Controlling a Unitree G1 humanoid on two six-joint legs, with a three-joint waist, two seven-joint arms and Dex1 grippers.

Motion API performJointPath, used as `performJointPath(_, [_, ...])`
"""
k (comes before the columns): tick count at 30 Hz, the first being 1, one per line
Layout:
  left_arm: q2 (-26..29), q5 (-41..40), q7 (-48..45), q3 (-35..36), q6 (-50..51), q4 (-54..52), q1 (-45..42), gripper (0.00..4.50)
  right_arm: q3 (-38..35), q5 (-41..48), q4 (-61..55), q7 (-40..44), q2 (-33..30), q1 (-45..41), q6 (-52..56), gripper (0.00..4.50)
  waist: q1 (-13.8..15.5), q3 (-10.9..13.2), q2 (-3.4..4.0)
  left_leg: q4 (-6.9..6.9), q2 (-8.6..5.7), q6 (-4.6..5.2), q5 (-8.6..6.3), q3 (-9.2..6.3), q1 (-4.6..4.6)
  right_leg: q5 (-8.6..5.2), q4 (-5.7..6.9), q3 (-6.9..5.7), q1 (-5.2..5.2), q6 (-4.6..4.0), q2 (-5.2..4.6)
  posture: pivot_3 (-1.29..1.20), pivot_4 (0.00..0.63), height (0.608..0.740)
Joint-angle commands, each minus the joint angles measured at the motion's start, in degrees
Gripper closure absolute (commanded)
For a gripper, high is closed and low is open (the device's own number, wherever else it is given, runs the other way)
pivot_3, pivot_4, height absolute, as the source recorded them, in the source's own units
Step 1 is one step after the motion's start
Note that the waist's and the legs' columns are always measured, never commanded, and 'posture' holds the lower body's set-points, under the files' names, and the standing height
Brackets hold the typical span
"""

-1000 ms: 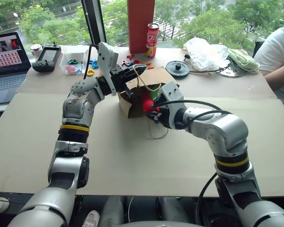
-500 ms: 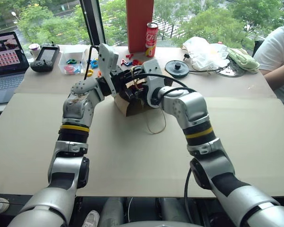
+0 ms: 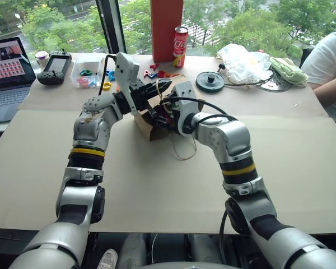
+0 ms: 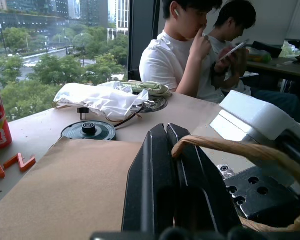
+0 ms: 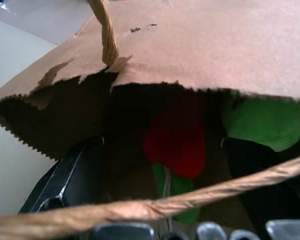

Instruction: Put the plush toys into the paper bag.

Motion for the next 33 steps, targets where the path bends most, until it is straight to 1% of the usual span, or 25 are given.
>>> performJointPath(1, [0.05,-0.51,0.18,0.51,-0.73,-1.94,-0.52,4.50,-1.41,2.18,-8.47,0.89,-1.33,1.42,4.24,0.31,-0.01,0.00,0.00,0.00,0.00,0.00,0.00,0.00,0.00,0.00,0.00,0.00,0.00,0.00,0.00,0.00,0.150,0.739])
performJointPath(7, [-0.16,-0.61,0.39,0.56,-0.59,-2.09,-0.35,4.50,-3.02,3.94,-17.73,0.97,-3.30,5.43,10.56,0.31,-0.02,0.00,0.00,0.00,0.00,0.00,0.00,-0.02,0.01,0.00,0.01,0.01,0.00,0.00,0.03,0.00,0.150,0.739])
performJointPath(9, [-0.17,-0.62,0.42,0.60,-0.60,-2.02,-0.38,4.50,-2.20,4.81,-20.50,1.42,-3.90,7.60,12.16,0.31,0.01,0.00,0.00,0.00,0.00,0.00,0.00,-0.02,0.02,0.00,0.00,0.01,0.02,0.00,0.03,0.00,0.150,0.739])
performJointPath(11, [-0.20,-0.60,0.45,0.61,-0.66,-1.89,-0.44,4.50,0.15,4.18,-21.11,0.83,-4.24,10.68,12.22,0.31,0.05,0.00,0.00,0.00,0.00,0.00,0.00,-0.02,0.01,0.00,-0.01,0.01,0.02,0.00,0.02,0.00,0.150,0.739])
performJointPath(14, [-0.47,-0.61,0.52,0.46,-0.54,-1.70,-0.82,4.50,4.53,1.61,-18.56,-0.29,-4.47,15.58,8.53,0.31,0.03,0.00,-0.01,0.00,-0.01,0.00,0.00,-0.02,0.02,0.00,-0.03,0.01,0.02,0.00,0.03,0.00,0.150,0.739])
performJointPath(17, [-0.59,-0.63,0.54,0.42,-0.46,-1.49,-1.18,4.50,6.23,-0.64,-15.48,-1.58,-3.96,17.63,3.86,0.31,-0.08,0.00,-0.01,0.02,-0.02,0.00,0.00,-0.01,0.02,0.00,-0.03,0.03,0.02,0.00,0.03,0.00,0.150,0.739])
performJointPath(19, [-0.64,-0.61,0.52,0.37,-0.43,-1.50,-1.22,4.50,8.83,-4.30,-12.27,-3.12,-5.92,18.06,1.46,0.31,-0.07,0.00,-0.01,0.04,-0.04,0.00,0.01,-0.02,0.02,0.00,-0.04,0.05,0.02,0.00,0.03,0.00,0.150,0.739])
performJointPath(24, [-0.41,-0.66,0.49,0.43,-0.20,-1.80,-1.02,4.50,8.50,-5.14,-9.48,-3.42,-4.60,19.35,-1.70,0.31,0.00,-0.01,-0.02,0.12,-0.03,0.00,0.01,-0.04,0.13,-0.01,-0.21,0.04,0.11,0.01,0.03,0.00,0.150,0.739])
performJointPath(26, [-0.29,-0.68,0.49,0.44,-0.07,-2.01,-0.87,4.50,9.27,-5.39,-8.60,-2.86,-4.47,19.62,-2.60,0.81,-0.01,-0.01,-0.02,0.17,-0.03,-0.01,0.01,-0.05,0.15,-0.01,-0.19,0.05,0.13,0.01,0.04,0.00,0.150,0.739])
performJointPath(27, [-0.28,-0.68,0.54,0.43,-0.02,-2.09,-0.85,4.50,9.24,-5.28,-8.30,-2.73,-4.08,19.76,-2.83,0.96,-0.01,-0.01,-0.02,0.17,-0.03,-0.01,0.02,-0.05,0.16,-0.01,-0.19,0.05,0.15,0.01,0.04,0.00,0.150,0.739])
performJointPath(28, [-0.28,-0.68,0.59,0.43,0.01,-2.13,-0.87,4.50,9.16,-5.12,-7.95,-2.63,-3.62,19.80,-2.97,1.21,-0.04,-0.01,-0.02,0.17,-0.03,0.00,0.02,-0.05,0.17,-0.01,-0.18,0.05,0.15,0.01,0.04,0.00,0.150,0.739])
performJointPath(30, [-0.26,-0.75,0.71,0.54,0.12,-2.09,-1.14,4.50,8.39,-4.82,-6.79,-2.69,-2.06,19.77,-3.72,1.97,-0.22,-0.01,-0.02,0.17,-0.01,0.00,0.02,-0.05,0.19,-0.01,-0.17,0.06,0.14,0.01,0.06,0.00,0.150,0.739])
performJointPath(32, [-0.45,-1.41,1.13,1.11,0.72,-1.98,-1.77,4.50,8.35,-5.71,-4.36,-3.10,-1.03,20.12,-5.14,2.57,-0.47,-0.03,-0.04,0.16,0.02,0.00,0.02,-0.05,0.20,-0.01,-0.15,0.06,0.14,0.01,0.09,0.00,0.150,0.739])
performJointPath(33, [-0.41,-1.35,1.13,1.10,0.61,-1.94,-1.92,4.50,8.39,-6.07,-3.67,-3.08,-0.75,20.34,-5.62,2.97,-0.69,-0.04,-0.05,0.16,0.05,0.00,0.02,-0.06,0.21,0.00,-0.15,0.07,0.14,0.00,0.13,0.00,0.150,0.739])
